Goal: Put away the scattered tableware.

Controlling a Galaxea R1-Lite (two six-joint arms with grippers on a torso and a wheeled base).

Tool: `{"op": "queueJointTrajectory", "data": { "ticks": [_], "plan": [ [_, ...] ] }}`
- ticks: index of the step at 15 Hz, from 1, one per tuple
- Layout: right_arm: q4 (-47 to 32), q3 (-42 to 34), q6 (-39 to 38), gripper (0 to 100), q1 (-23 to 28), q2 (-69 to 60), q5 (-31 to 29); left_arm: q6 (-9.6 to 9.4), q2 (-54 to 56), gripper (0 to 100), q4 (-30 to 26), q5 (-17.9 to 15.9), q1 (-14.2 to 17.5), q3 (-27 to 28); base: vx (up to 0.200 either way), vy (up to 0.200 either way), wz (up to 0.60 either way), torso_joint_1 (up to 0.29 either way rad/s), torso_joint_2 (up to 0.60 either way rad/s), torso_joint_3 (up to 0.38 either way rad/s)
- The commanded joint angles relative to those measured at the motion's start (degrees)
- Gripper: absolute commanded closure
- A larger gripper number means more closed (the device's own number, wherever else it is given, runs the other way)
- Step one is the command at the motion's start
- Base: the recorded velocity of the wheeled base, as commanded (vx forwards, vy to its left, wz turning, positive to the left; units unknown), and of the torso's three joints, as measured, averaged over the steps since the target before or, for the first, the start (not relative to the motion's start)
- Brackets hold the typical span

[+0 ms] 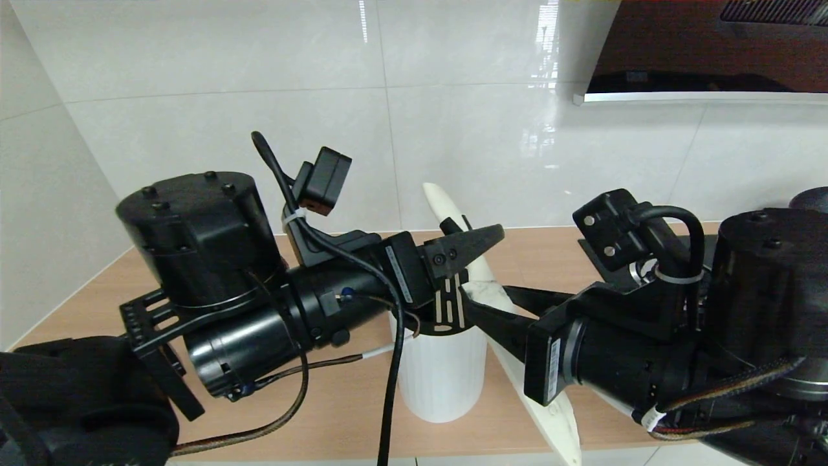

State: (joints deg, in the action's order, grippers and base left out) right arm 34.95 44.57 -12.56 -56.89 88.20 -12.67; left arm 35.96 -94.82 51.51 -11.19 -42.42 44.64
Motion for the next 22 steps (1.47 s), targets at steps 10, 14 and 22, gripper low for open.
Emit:
{"op": "queueJointTrajectory", "data": {
  "ticks": [10,14,22],
  "plan": [
    [0.1,-1.3,0.3,100,-1.7,0.2,0.2,0.07,-3.3,0,2.4,2.8,-0.1,1.1,0.000,0.000,0.00,0.000,0.00,0.000],
    [0.1,-1.3,0.3,100,-1.8,0.2,0.1,0.07,-3.5,100,2.4,2.8,-0.1,1.1,0.000,0.000,0.00,0.000,0.00,0.000],
    [0.6,-1.4,0.3,100,-1.7,-0.6,-0.7,-0.10,-2.7,100,2.4,2.8,-0.1,1.2,0.000,0.000,0.00,0.000,0.00,0.000]
  ]
}}
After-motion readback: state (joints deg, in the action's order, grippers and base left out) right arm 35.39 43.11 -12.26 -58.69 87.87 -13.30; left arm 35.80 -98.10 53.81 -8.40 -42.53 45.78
